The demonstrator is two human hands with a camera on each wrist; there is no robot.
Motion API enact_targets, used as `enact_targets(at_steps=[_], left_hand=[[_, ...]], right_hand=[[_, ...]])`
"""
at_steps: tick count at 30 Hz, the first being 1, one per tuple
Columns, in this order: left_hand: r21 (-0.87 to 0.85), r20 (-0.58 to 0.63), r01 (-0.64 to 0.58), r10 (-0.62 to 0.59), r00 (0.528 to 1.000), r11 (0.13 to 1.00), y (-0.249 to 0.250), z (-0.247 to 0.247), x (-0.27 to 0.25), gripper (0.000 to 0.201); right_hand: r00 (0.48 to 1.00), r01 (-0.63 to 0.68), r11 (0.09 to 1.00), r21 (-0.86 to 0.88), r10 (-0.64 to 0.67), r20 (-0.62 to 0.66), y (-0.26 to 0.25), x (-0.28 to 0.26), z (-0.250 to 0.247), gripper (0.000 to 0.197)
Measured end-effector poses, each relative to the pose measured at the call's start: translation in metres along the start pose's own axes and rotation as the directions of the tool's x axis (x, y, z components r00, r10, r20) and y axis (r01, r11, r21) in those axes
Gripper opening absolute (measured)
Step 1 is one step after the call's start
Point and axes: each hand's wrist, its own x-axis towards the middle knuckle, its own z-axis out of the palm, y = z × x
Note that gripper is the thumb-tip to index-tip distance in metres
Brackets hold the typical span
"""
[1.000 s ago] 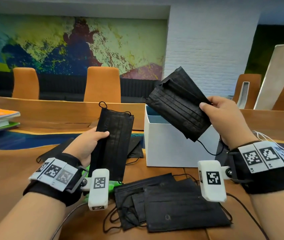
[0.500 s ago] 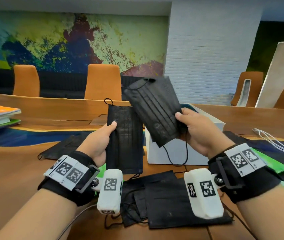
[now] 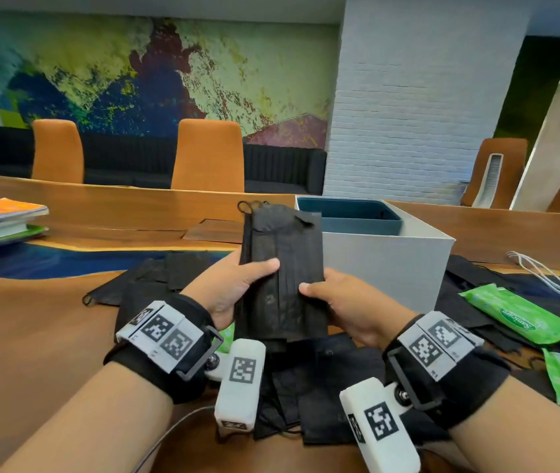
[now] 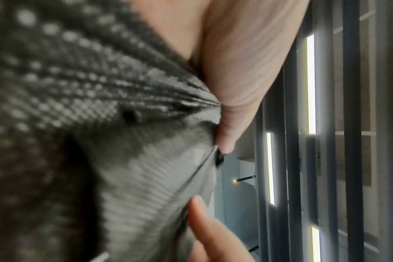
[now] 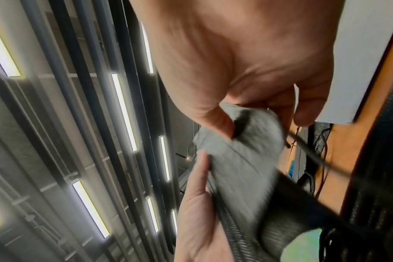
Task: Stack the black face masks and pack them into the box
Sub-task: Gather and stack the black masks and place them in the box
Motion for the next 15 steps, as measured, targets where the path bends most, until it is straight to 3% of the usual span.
enact_targets(at_steps=[3, 6, 11, 15], left_hand=[[0.046, -0.018, -0.016, 0.017, 1.000, 0.999, -0.003, -0.002, 0.001, 0.032], [0.023, 0.018, -0.044, 0.043, 0.999, 0.999, -0.003, 0.001, -0.001, 0.031], [0.017, 0.094, -0.108, 0.106, 0.990, 0.994, -0.002, 0.003, -0.005, 0.043], [-0.045, 0.057, -0.164, 0.166, 0.984, 0.985, -0.001, 0.006, -0.006, 0.041]], right_hand=[[0.997, 0.059, 0.995, -0.078, -0.063, -0.044, -0.001, -0.001, -0.004, 0.022], [0.985, 0.126, 0.991, -0.048, -0.131, -0.112, -0.004, 0.000, -0.011, 0.020], [0.986, 0.160, 0.987, -0.007, -0.160, -0.041, -0.009, -0.004, -0.010, 0.024], [0.985, 0.168, 0.976, 0.138, -0.171, 0.007, -0.005, -0.004, -0.002, 0.026]])
